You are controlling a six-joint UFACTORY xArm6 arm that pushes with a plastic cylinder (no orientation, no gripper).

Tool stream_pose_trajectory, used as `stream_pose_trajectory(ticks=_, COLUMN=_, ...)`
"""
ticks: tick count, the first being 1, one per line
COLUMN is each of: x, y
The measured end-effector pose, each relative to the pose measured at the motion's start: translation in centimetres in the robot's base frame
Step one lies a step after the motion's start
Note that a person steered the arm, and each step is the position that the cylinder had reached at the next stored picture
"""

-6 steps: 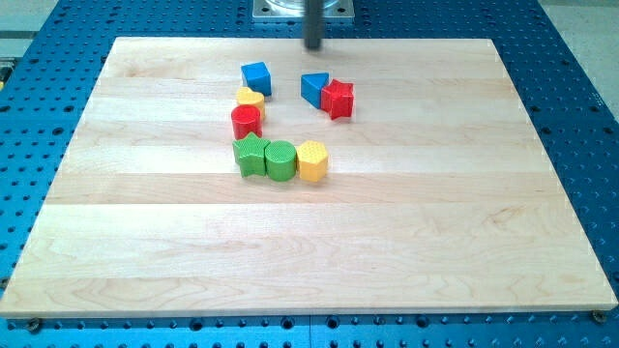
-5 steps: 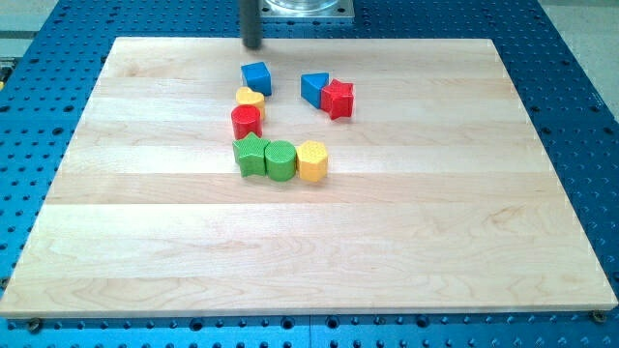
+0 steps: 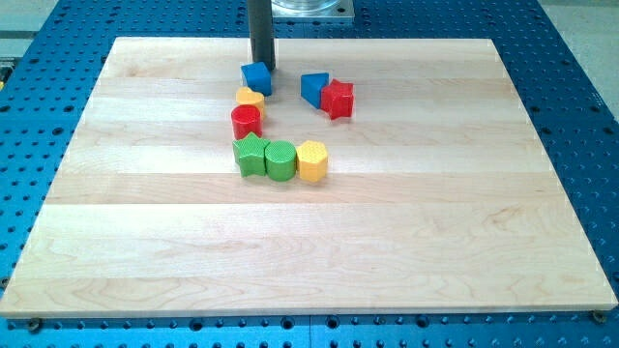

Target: Place the blue blocks and red star in a horizontal line

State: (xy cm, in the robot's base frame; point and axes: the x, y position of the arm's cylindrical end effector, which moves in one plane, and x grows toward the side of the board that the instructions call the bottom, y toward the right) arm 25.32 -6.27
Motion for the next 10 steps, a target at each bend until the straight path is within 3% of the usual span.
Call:
stream_pose_trajectory(ticks=3, x=1.7, y=-2.8)
stream_pose_trajectory(ticks=7, x=2.4, y=0.6)
stream_pose_trajectory(ticks=8, x=0.1, y=2.8)
stream_pose_trajectory(ticks=9, x=-0.2, y=9.1)
stream_pose_trajectory(ticks=10, x=2.4, y=14.3)
